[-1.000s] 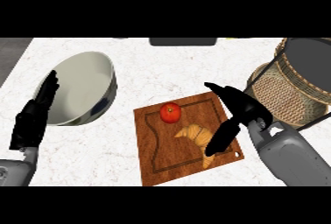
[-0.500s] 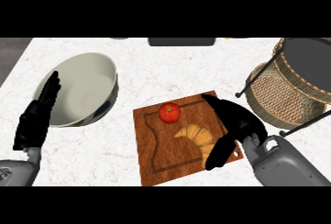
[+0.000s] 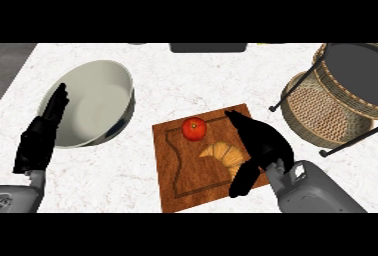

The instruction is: Pick the croissant from the cutting board and place it in the tiered basket

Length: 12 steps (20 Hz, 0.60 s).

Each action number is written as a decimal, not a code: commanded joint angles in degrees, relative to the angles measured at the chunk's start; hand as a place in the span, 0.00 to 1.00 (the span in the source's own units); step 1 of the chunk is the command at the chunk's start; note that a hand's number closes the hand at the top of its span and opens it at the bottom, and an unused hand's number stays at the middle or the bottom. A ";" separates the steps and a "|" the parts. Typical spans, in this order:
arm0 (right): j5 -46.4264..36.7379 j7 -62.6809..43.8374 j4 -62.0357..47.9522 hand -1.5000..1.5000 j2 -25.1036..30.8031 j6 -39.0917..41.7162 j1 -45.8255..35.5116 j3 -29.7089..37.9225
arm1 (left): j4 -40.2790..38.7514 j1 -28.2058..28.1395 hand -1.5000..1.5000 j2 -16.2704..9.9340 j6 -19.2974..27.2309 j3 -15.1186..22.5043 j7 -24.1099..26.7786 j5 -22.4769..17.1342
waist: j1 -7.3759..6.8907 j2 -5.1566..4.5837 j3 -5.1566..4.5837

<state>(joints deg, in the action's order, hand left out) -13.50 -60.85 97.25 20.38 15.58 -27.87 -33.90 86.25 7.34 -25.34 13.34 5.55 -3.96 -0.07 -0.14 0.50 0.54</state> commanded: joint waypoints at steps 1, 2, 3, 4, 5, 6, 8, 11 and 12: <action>-1.18 -3.83 -2.32 0.00 -0.87 3.06 -0.55 1.61 | -0.28 -1.29 0.50 2.38 0.06 0.51 -0.24 0.77 | -0.03 -0.48 -0.56; -4.92 -5.04 -3.65 0.00 -4.45 -0.45 1.61 -3.58 | -2.03 -0.93 0.50 2.04 -0.12 0.58 0.59 1.42 | 0.02 -0.52 -0.57; -3.52 -9.05 0.00 0.00 -4.95 1.30 1.10 -2.35 | -2.11 0.23 0.50 1.82 -1.42 -0.49 -0.69 0.07 | 0.27 -0.43 -0.58; -4.32 -10.12 0.25 0.00 -6.24 0.61 1.73 -3.40 | -2.81 1.31 0.50 2.01 -1.68 -0.63 -0.67 0.10 | 0.40 -0.44 -0.59; -2.52 -11.39 1.67 0.00 -4.70 2.53 1.23 -0.80 | -2.21 -1.50 0.50 2.29 -0.86 -0.98 1.62 0.66 | 0.30 -0.39 -0.60; -4.17 -3.04 -6.45 0.00 -4.03 1.41 1.26 -0.32 | -1.45 0.89 0.50 2.41 -1.16 -0.31 -1.01 1.17 | 0.01 -0.58 -0.55; -1.75 -6.35 -1.97 0.00 -3.30 4.87 1.09 2.21 | -0.18 -0.09 0.50 2.38 -1.20 -0.82 -1.01 1.91 | 0.15 -0.45 -0.56; -6.68 -4.51 -3.43 0.00 -4.80 0.31 5.22 -1.04 | -2.16 1.04 0.50 2.44 -1.52 -2.19 -1.45 1.75 | 0.37 -0.47 -0.56; -5.55 -5.22 -2.30 0.00 -5.16 2.67 4.89 -0.45 | 2.84 0.16 0.50 3.87 0.21 -0.17 -4.67 3.68 | 0.16 -0.39 -0.54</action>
<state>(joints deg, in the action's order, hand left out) -17.94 -60.44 94.06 16.16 15.83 -24.67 -34.06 87.09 7.13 -23.15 12.56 4.40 -5.01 2.09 -0.11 0.39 0.43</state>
